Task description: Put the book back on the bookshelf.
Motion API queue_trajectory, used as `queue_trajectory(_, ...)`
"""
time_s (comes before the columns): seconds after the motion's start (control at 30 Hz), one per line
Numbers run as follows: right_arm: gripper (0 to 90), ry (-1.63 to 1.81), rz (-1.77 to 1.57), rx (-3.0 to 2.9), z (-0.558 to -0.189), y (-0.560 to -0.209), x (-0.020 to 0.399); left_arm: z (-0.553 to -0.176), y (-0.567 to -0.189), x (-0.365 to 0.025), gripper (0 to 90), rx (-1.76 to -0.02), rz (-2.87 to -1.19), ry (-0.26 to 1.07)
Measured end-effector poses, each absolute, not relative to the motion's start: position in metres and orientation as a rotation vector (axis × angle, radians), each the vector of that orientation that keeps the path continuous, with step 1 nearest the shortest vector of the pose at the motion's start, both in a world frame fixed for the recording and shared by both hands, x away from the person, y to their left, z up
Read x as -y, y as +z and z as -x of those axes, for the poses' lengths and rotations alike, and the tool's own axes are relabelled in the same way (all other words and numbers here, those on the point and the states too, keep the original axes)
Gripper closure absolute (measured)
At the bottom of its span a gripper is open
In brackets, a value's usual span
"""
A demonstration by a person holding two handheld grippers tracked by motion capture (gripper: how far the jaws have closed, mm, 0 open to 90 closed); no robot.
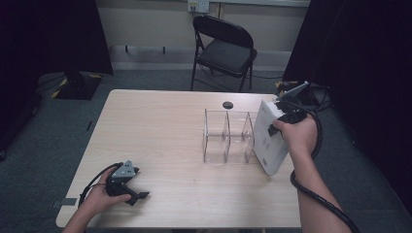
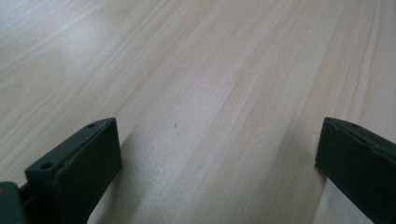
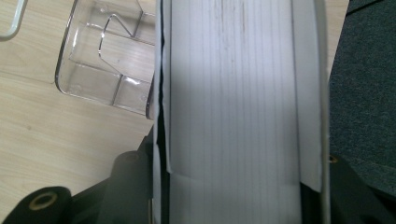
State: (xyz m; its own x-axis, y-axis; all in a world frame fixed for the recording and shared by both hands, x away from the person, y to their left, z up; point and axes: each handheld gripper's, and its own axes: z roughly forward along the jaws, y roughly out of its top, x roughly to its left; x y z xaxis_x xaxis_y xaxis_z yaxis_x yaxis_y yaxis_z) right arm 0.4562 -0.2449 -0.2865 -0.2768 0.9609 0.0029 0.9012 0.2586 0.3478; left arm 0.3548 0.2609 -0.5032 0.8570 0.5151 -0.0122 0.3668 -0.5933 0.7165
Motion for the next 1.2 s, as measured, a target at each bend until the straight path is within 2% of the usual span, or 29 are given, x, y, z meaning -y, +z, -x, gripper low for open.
queue_trajectory(1.2, 52.4, 0.428, -1.739, -2.287, -0.482, -0.299, 0.231, -0.354, -0.503, -0.261, 0.0, -0.638, -2.265, 0.252)
